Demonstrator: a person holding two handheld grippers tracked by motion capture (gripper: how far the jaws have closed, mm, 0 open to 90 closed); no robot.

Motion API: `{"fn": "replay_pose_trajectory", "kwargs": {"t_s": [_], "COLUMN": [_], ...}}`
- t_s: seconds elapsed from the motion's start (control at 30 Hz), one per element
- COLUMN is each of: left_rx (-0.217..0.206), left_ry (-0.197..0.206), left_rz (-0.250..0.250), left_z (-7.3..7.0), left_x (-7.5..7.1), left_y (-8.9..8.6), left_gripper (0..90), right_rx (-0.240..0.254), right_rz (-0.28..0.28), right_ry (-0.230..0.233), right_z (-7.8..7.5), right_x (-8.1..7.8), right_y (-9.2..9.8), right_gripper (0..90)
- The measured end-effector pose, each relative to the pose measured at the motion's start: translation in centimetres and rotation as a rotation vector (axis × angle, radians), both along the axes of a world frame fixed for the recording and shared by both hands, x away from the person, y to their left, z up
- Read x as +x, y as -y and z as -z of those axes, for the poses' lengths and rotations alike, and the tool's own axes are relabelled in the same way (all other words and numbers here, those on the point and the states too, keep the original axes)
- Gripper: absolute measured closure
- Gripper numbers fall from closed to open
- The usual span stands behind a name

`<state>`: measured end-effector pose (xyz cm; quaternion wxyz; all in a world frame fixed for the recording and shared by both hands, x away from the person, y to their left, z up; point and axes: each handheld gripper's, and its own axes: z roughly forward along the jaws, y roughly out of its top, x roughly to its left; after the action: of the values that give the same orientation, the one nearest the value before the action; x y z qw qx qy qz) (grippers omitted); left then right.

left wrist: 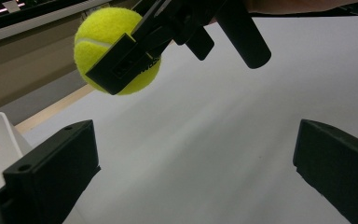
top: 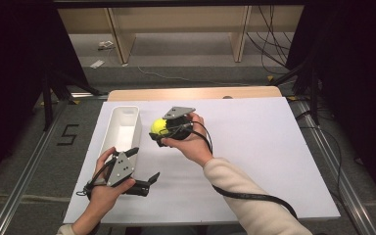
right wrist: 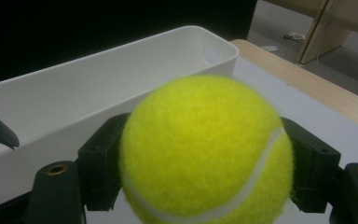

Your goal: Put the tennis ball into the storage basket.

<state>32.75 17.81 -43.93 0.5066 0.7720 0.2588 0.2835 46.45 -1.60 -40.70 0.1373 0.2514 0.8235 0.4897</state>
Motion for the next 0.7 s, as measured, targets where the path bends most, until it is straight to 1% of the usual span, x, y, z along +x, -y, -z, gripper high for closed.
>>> {"fn": "replay_pose_trajectory", "kwargs": {"t_s": [0.7], "left_rx": [-0.002], "left_ry": [0.000], "left_rz": [0.003], "left_z": [0.01], "left_x": [-0.02], "left_y": [0.05], "left_gripper": [0.0], "right_rx": [0.001], "right_rz": [-0.007], "right_ry": [0.004], "right_z": [-0.40], "right_x": [0.19], "right_y": [-0.76], "right_gripper": [27.0]}}
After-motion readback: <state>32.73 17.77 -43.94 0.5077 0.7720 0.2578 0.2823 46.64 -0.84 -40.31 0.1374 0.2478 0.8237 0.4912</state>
